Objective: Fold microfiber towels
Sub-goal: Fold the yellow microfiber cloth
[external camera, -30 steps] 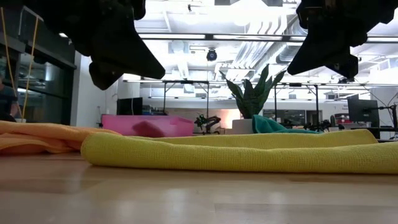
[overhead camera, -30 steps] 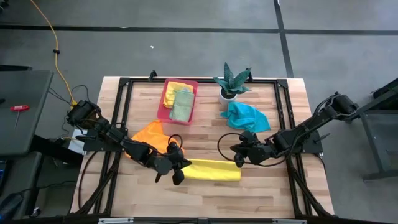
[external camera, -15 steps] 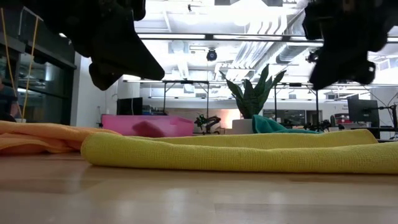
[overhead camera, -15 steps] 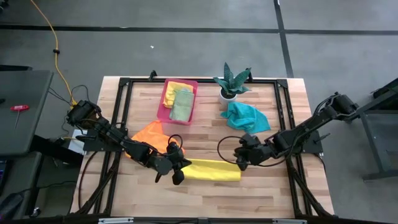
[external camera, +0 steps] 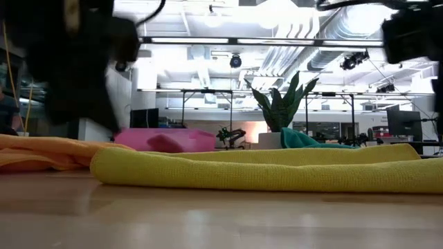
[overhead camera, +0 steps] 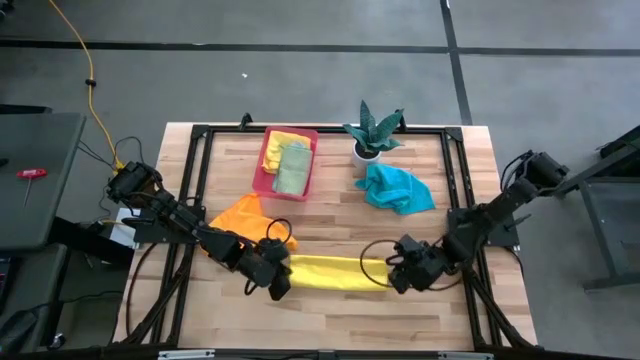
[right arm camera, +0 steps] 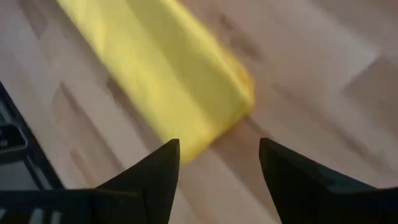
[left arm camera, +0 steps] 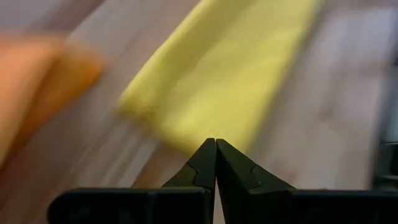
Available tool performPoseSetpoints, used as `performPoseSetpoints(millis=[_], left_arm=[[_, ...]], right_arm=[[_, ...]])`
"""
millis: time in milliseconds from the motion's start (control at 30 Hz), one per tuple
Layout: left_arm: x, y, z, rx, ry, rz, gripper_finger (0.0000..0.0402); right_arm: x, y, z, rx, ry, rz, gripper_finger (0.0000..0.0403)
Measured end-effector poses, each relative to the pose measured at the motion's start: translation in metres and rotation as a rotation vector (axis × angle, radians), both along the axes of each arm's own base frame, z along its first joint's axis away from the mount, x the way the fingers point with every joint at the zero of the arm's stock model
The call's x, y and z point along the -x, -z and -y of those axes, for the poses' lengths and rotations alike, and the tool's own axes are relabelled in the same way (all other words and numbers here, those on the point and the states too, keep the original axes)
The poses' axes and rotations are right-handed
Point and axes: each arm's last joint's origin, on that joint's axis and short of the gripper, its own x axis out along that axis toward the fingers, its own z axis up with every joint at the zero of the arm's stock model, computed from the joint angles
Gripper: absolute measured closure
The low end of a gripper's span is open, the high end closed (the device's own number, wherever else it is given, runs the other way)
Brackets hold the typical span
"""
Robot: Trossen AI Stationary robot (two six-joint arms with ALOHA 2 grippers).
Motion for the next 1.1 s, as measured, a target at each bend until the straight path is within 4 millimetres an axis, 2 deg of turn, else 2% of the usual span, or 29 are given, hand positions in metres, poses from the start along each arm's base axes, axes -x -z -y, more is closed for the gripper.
performPoseSetpoints(millis=[100,267,500,600,933,1100], left_arm=[[0.009,0.005,0.002,0.043,-0.083,-0.081,0.0401],[0.017,0.004,0.009,0.137,-0.192,-0.086,0.0401],[0.022,0.036,0.001,0.406,-0.366,0.122,0.0401],[0.028,0.043,-0.004,0.448,-0.436,0.164,0.0401],[0.027,0.043,-0.005,0.468,-0.430,0.197,0.0402],[0.026,0.046,-0.005,0.471,-0.428,0.197,0.0402]], right_arm=[[0.009,0.002,-0.010,-0.017,0.012,-0.013,0.0189],[0.021,0.003,-0.019,-0.030,0.073,-0.015,0.0189],[0.022,0.008,-0.022,-0.049,0.157,-0.026,0.0189],[0.018,0.012,-0.022,-0.049,0.172,-0.024,0.0189],[-0.011,0.032,-0.021,-0.099,0.244,-0.004,0.0189],[-0.023,0.045,-0.015,-0.130,0.276,-0.061,0.0189]])
